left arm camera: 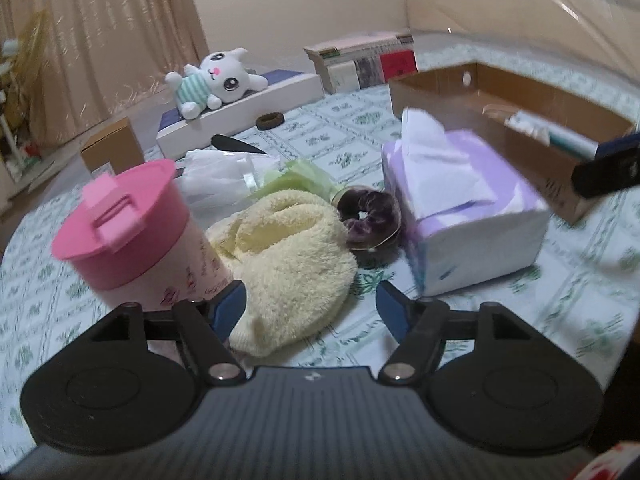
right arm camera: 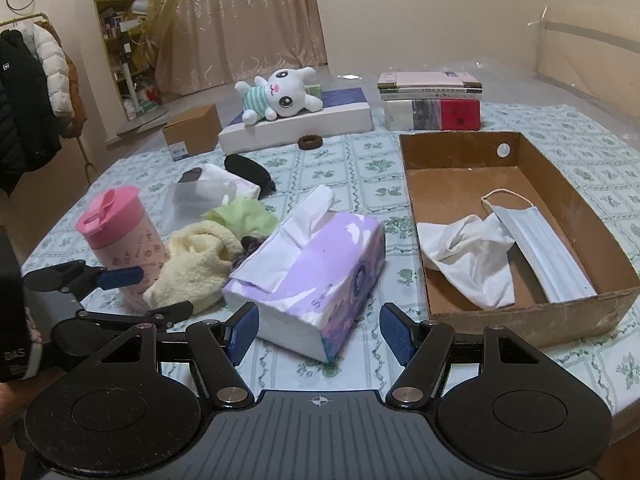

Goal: Organize soft objects
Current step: 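Move the left gripper to the yellow towel and grasp it, then lift the yellow towel with the left gripper while the right grasps the dark scrunchie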

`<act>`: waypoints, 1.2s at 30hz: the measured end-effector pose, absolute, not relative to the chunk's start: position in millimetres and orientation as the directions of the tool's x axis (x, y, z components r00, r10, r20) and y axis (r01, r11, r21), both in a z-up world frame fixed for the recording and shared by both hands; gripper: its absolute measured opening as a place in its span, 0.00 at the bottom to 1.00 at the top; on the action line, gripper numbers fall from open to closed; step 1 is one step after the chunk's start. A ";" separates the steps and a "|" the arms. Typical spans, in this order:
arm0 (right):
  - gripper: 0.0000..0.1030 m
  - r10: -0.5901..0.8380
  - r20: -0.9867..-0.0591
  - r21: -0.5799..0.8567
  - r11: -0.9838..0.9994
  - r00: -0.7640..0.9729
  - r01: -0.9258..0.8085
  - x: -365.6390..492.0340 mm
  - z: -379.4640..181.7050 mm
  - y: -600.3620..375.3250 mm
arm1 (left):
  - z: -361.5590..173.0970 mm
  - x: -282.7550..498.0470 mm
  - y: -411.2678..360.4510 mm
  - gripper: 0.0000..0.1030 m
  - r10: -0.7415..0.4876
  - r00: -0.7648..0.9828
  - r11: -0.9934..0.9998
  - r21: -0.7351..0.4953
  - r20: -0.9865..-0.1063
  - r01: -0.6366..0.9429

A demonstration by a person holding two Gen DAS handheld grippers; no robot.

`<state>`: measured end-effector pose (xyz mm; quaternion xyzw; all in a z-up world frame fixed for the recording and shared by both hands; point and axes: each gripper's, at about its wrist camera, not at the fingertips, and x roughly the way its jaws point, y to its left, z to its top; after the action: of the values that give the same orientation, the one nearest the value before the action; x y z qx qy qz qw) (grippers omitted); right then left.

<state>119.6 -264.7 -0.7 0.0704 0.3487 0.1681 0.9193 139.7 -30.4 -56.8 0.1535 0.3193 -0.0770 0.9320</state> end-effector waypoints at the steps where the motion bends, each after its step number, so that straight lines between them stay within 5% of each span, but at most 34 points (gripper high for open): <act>1: 0.65 0.357 -0.616 0.246 0.934 0.703 -0.259 122.2 -2.6 -264.9 | -60.8 144.1 -32.7 0.67 -0.036 0.785 0.931 0.265 -0.618 0.252; 10: 0.65 0.351 -0.605 0.225 0.936 0.715 -0.270 140.0 -12.9 -259.2 | -90.4 170.4 -46.6 0.65 0.018 0.796 0.853 0.425 -0.605 0.304; 17: 0.65 0.352 -0.608 0.206 0.935 0.712 -0.287 143.6 -15.0 -251.1 | -89.7 176.1 -46.4 0.26 0.041 0.787 0.866 0.415 -0.615 0.280; 19: 0.65 0.356 -0.607 0.204 0.934 0.711 -0.293 142.2 -14.0 -248.1 | -86.7 168.6 -45.7 0.23 0.040 0.787 0.872 0.406 -0.616 0.274; 30: 0.65 0.398 -0.594 0.062 0.889 0.699 -0.454 135.0 0.8 -210.5 | -48.1 85.3 0.9 0.19 -0.120 0.754 0.980 0.046 -0.645 0.196; 36: 0.65 0.418 -0.602 -0.078 0.817 0.680 -0.572 135.4 -4.0 -166.8 | -42.1 52.4 42.2 0.18 -0.111 0.742 0.993 -0.040 -0.661 0.112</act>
<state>135.4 -166.8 -4.0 -0.1311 0.2925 0.2728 0.9071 52.4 42.2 -42.1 0.0011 0.3542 -0.0598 0.9333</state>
